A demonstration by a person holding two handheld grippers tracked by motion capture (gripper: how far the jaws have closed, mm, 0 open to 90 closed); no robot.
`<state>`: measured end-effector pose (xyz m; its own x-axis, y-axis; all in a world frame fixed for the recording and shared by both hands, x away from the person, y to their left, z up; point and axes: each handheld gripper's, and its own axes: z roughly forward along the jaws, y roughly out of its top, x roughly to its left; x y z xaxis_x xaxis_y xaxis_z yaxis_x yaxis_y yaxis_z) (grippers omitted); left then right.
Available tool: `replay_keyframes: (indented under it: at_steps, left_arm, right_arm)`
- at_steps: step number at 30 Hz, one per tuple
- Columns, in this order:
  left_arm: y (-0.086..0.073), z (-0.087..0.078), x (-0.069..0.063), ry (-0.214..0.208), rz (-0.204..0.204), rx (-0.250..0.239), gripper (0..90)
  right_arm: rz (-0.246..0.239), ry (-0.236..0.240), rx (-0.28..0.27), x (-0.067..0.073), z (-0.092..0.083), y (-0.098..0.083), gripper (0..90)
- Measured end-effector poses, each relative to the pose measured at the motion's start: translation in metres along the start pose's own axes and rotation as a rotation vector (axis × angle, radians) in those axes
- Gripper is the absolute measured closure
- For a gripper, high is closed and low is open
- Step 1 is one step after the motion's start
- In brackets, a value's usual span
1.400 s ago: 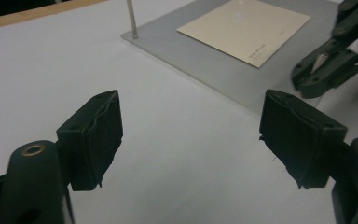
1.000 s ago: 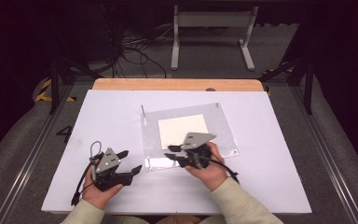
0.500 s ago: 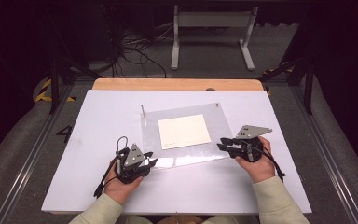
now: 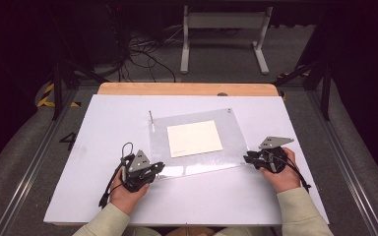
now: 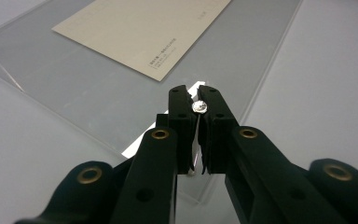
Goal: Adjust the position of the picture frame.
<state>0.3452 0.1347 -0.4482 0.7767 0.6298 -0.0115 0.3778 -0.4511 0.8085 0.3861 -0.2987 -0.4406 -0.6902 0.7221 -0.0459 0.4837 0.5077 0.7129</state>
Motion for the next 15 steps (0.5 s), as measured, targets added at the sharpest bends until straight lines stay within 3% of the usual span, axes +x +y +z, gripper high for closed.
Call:
replay_keyframes:
  at_steps: [4, 5, 9, 12, 15]
  left_arm:
    - [0.000, 0.000, 0.000, -0.001, -0.001, 0.002, 84.5]
    - [0.000, 0.000, 0.000, -0.001, -0.002, 0.003, 84.5]
    - [-0.001, -0.003, 0.002, 0.000, -0.011, 0.007, 84.5]
    - [-0.003, -0.008, 0.009, 0.021, -0.023, 0.012, 84.6]
    - [-0.007, -0.014, 0.017, 0.044, -0.048, 0.011, 84.6]
  right_arm:
    - [-0.002, 0.016, 0.002, -0.001, 0.003, -0.002, 78.9]
    - [-0.018, -0.007, 0.006, 0.000, 0.002, -0.002, 83.3]
    - [-0.022, 0.001, 0.014, 0.002, 0.001, -0.002, 83.4]
    - [-0.056, 0.013, 0.035, 0.013, -0.001, -0.001, 83.3]
    - [-0.093, 0.067, 0.057, 0.028, -0.005, -0.002, 83.3]
